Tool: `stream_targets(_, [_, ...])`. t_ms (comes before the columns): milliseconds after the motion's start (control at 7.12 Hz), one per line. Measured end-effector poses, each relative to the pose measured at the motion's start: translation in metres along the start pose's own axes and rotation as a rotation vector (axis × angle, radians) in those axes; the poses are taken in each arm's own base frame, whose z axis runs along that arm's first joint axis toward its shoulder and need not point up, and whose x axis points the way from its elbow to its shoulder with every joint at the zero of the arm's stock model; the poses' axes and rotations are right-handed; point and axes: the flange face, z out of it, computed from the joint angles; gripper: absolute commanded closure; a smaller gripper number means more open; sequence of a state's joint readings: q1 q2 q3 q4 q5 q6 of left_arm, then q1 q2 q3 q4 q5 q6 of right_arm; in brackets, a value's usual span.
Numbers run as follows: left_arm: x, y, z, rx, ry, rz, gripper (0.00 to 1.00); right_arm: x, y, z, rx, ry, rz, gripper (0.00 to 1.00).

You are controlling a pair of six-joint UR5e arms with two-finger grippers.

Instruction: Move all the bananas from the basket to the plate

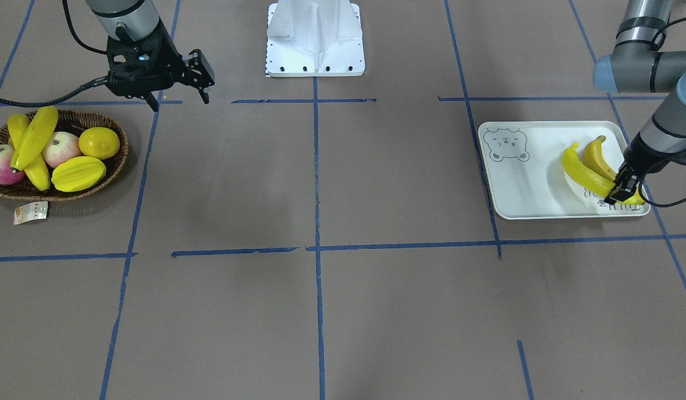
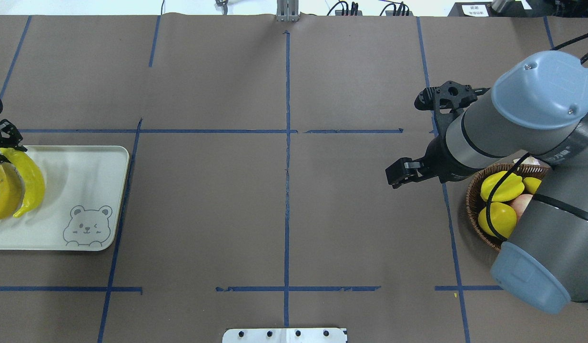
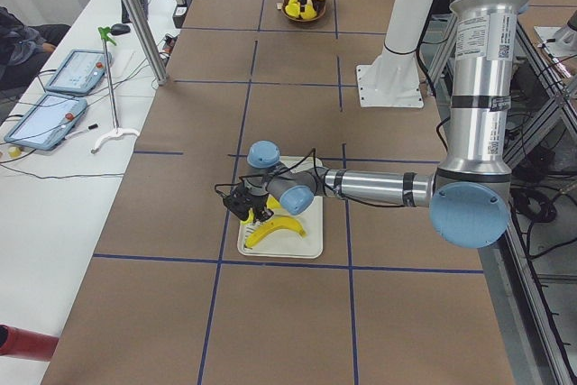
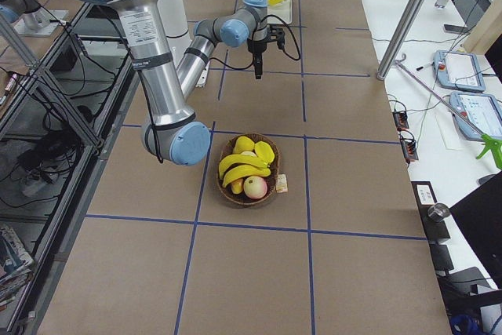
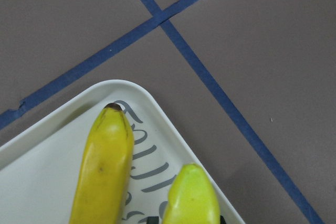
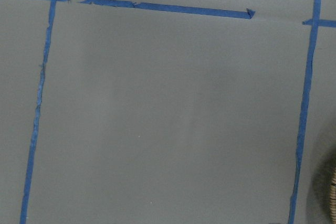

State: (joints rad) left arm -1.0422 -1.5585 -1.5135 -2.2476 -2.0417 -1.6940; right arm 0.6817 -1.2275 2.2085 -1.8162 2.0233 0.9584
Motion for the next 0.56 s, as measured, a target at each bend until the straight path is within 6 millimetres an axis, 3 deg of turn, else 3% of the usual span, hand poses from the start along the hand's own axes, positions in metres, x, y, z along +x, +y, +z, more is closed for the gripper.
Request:
stream_targets(281, [0.001,-0.005,-0.008,-0.032,0.011,0.032,0.0,0.004,0.003,-0.002,0.001,0.001,-0.001,0.0])
stream_targets(561, [0.009,-0.016,-0.044,-0.125,0.065,0.016,0.0,0.016,0.006,-0.002,-0.001,0.012,-0.009,0.0])
